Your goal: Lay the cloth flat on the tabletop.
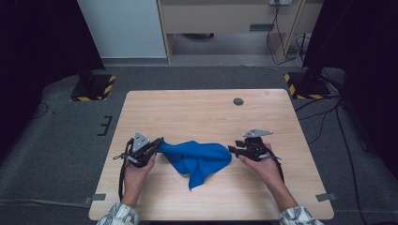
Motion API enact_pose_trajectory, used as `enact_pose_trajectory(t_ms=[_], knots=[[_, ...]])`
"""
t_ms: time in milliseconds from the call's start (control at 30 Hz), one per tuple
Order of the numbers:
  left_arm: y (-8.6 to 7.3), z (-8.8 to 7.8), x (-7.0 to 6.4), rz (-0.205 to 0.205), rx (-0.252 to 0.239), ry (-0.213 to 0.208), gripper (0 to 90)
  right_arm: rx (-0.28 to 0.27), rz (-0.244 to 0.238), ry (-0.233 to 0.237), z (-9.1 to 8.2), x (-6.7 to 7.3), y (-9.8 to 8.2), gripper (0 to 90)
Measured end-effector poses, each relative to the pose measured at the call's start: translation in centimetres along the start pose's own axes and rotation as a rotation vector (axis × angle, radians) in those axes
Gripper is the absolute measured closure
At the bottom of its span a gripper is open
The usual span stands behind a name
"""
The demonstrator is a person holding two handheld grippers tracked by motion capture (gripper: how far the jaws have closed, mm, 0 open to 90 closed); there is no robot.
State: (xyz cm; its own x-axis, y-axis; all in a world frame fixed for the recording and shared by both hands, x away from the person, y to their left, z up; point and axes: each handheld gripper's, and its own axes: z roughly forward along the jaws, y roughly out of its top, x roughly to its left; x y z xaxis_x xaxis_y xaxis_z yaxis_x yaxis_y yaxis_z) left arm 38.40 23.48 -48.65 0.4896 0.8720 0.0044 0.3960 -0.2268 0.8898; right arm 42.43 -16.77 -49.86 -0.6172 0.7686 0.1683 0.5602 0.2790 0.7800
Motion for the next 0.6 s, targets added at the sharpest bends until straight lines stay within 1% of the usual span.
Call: enact_pose_trajectory(t_ms=[33,67,133,167,200,233,267,300,333,367,400,433,467,567,600], knots=[[0.0,0.0,0.0,0.0,0.0,0.0,86.6,0.0,0.0,0.0,0.0,0.0,0.0,57.1],[0.0,0.0,-0.1,0.001,0.001,0.0,86.6,0.001,0.008,-0.037,0.8,-0.2,0.1,61.1],[-0.1,0.0,-0.2,0.001,0.0,-0.001,86.6,0.025,0.014,-0.06,1.8,-0.1,0.0,60.6],[-0.1,0.0,-0.2,0.001,0.0,-0.001,86.6,0.025,0.014,-0.06,1.8,-0.1,0.0,60.6],[-0.1,0.0,-0.2,0.002,0.001,-0.002,86.6,0.053,0.007,-0.062,2.8,0.1,-0.3,58.6],[-0.1,0.0,-0.2,0.001,0.002,-0.003,86.6,0.053,0.007,-0.062,2.8,0.1,-0.3,58.6],[-0.1,0.0,-0.2,0.001,0.003,-0.003,86.6,0.075,-0.011,-0.056,3.4,0.6,-0.6,57.1],[-0.1,0.1,-0.2,0.002,0.005,-0.001,86.6,0.077,-0.023,-0.047,3.6,0.8,-0.6,56.4],[-0.1,0.1,-0.1,0.002,0.006,0.002,86.6,0.077,-0.023,-0.041,3.6,1.0,-0.7,55.7],[-0.1,0.1,-0.1,0.002,0.006,0.002,86.6,0.067,-0.038,-0.037,3.6,1.2,-0.6,55.0],[-0.1,0.1,-0.1,-0.001,0.006,0.004,86.6,0.067,-0.038,-0.037,3.6,1.2,-0.6,55.0],[-0.1,0.0,-0.1,-0.003,0.006,0.007,86.6,0.055,-0.045,-0.027,3.5,1.8,-0.5,53.1],[-0.1,0.0,0.0,-0.003,0.006,0.008,86.6,0.054,-0.057,-0.028,3.6,2.0,-0.4,52.2],[-0.2,0.0,0.1,-0.003,0.011,0.012,86.6,0.068,-0.07,-0.041,3.9,2.3,-0.5,50.4],[-0.2,0.0,0.1,-0.004,0.011,0.014,86.6,0.086,-0.066,-0.04,4.3,2.5,-0.7,48.6]])
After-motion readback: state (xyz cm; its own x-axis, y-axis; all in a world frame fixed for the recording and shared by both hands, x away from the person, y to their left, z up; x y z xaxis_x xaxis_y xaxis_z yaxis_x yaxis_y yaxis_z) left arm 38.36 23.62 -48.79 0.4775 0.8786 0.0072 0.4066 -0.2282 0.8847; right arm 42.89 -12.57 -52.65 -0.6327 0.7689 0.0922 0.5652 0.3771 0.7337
